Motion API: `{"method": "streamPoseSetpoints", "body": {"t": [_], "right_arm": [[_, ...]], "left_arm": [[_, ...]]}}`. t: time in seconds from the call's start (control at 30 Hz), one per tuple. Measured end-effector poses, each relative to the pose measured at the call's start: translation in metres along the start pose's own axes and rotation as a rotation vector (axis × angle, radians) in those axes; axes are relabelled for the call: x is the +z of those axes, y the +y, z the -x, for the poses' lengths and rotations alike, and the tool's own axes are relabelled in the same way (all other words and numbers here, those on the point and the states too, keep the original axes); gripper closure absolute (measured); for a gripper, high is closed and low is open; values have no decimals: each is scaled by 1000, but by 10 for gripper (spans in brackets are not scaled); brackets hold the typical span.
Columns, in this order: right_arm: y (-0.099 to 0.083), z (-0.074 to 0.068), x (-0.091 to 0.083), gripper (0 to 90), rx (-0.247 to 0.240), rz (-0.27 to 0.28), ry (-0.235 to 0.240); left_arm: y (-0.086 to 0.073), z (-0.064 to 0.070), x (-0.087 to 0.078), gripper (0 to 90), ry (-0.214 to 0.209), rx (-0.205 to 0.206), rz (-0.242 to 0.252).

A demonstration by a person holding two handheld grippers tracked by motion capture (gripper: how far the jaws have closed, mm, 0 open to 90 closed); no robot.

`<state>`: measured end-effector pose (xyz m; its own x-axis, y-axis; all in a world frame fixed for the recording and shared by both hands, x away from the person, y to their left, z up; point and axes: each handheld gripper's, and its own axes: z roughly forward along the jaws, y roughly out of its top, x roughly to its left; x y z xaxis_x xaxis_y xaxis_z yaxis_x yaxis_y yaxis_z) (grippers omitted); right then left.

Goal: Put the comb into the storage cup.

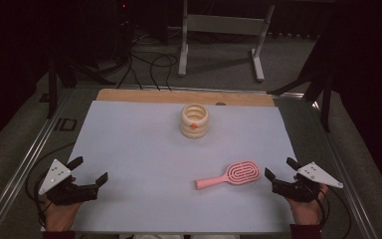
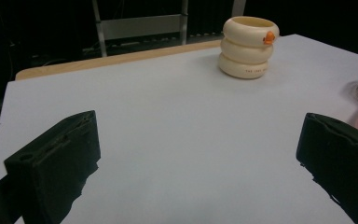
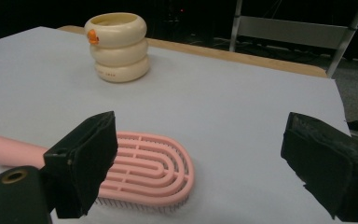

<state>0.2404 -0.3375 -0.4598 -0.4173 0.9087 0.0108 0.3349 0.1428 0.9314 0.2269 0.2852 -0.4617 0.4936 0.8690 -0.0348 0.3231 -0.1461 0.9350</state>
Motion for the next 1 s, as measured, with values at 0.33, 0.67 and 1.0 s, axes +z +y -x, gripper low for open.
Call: {"method": "streamPoseSetpoints", "body": {"t": [0.33, 0.67, 1.0], "right_arm": [[-1, -1, 3, 109, 10, -15, 15], [0, -5, 4, 131, 19, -37, 46], [0, -12, 10, 165, 23, -57, 113]], "left_arm": [[1, -1, -2, 0, 23, -18, 8], [1, -1, -2, 0, 38, -19, 16], [2, 2, 0, 0, 31, -21, 16]]}}
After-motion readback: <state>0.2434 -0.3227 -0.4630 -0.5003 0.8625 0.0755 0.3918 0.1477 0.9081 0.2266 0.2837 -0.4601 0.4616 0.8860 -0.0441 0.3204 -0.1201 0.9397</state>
